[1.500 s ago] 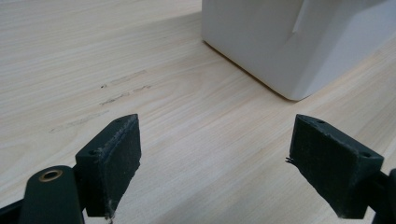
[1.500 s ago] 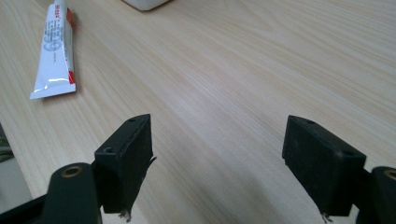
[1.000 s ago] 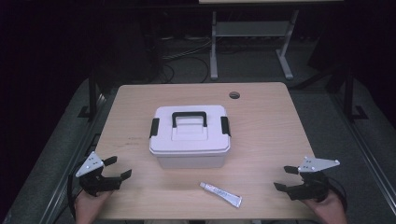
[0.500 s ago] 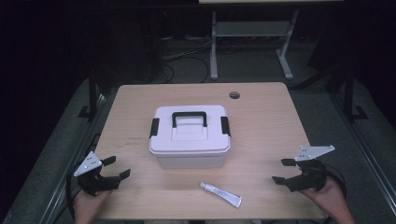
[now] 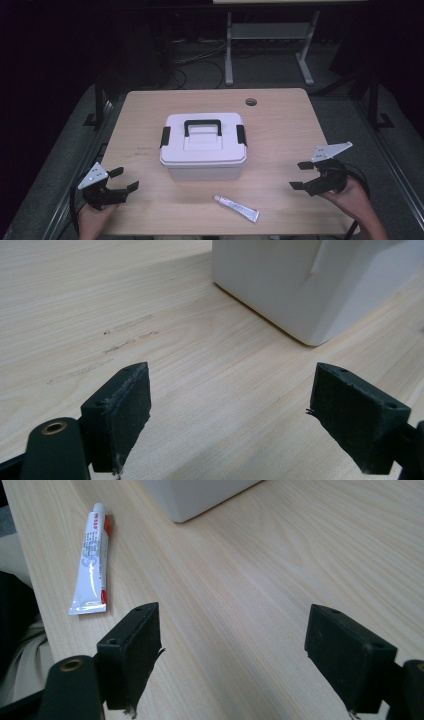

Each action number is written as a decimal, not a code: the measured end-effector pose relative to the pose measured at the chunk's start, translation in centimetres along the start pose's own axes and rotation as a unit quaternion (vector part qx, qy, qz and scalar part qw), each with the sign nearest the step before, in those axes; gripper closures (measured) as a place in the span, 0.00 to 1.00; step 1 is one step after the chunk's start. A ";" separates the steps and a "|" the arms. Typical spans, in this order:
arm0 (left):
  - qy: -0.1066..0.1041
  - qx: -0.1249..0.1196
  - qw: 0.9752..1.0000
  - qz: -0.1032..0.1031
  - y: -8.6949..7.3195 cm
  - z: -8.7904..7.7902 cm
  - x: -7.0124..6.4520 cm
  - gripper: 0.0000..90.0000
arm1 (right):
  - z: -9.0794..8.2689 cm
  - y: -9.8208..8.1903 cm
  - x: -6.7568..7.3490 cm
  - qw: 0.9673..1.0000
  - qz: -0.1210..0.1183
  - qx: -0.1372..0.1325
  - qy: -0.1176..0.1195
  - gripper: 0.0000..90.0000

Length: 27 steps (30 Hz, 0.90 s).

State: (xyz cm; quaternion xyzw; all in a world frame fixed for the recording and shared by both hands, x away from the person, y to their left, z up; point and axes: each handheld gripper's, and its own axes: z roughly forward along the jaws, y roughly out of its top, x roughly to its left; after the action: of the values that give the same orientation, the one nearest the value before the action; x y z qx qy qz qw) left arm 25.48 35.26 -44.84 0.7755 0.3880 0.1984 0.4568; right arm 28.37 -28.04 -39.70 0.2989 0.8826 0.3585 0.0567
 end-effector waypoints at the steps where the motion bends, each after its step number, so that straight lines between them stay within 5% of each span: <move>1: -0.001 0.001 1.000 0.000 0.0 0.0 0.0 0.18 | 0.0 0.2 -0.1 1.000 -0.004 0.004 0.000 0.24; 27: -0.004 0.000 1.000 0.002 0.0 -0.1 0.1 0.18 | 0.3 6.2 -0.8 0.997 -0.048 0.044 0.031 0.24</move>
State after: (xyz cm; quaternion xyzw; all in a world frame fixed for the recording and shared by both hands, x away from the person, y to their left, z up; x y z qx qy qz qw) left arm 25.47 35.39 -44.76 0.7772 0.3848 0.1957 0.4578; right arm 32.13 -24.85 -35.86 0.2469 0.9122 0.3253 0.0330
